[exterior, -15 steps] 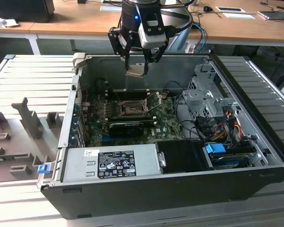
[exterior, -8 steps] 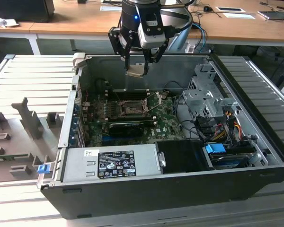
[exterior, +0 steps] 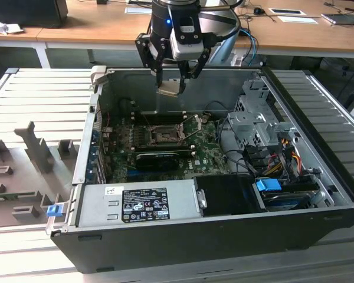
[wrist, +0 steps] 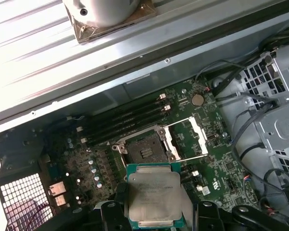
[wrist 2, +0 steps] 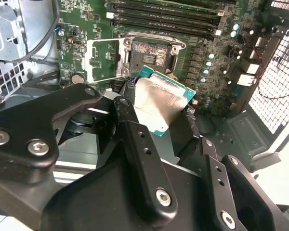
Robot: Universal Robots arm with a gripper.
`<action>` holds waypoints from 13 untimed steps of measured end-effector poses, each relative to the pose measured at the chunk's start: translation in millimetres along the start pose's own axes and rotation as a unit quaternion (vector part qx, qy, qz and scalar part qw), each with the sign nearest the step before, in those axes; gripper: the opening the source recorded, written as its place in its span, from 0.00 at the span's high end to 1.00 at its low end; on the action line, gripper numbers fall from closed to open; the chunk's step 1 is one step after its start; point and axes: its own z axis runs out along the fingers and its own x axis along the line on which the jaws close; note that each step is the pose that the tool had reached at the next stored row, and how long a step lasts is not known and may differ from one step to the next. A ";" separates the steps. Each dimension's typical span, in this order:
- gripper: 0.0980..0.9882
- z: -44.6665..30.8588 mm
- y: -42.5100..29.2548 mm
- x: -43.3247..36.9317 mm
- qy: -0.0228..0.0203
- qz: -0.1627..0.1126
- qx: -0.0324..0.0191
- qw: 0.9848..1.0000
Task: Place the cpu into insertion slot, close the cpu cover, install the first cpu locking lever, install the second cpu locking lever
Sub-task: 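Place the cpu into insertion slot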
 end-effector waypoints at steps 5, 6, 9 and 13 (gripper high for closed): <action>0.52 0.0 0.0 0.0 -0.002 0.020 0.000 1.000; 0.52 0.0 0.0 0.0 -0.002 0.025 -0.001 1.000; 0.52 0.0 0.0 0.0 -0.004 0.041 -0.001 0.999; 0.52 0.1 0.0 0.0 -0.005 0.060 -0.001 0.998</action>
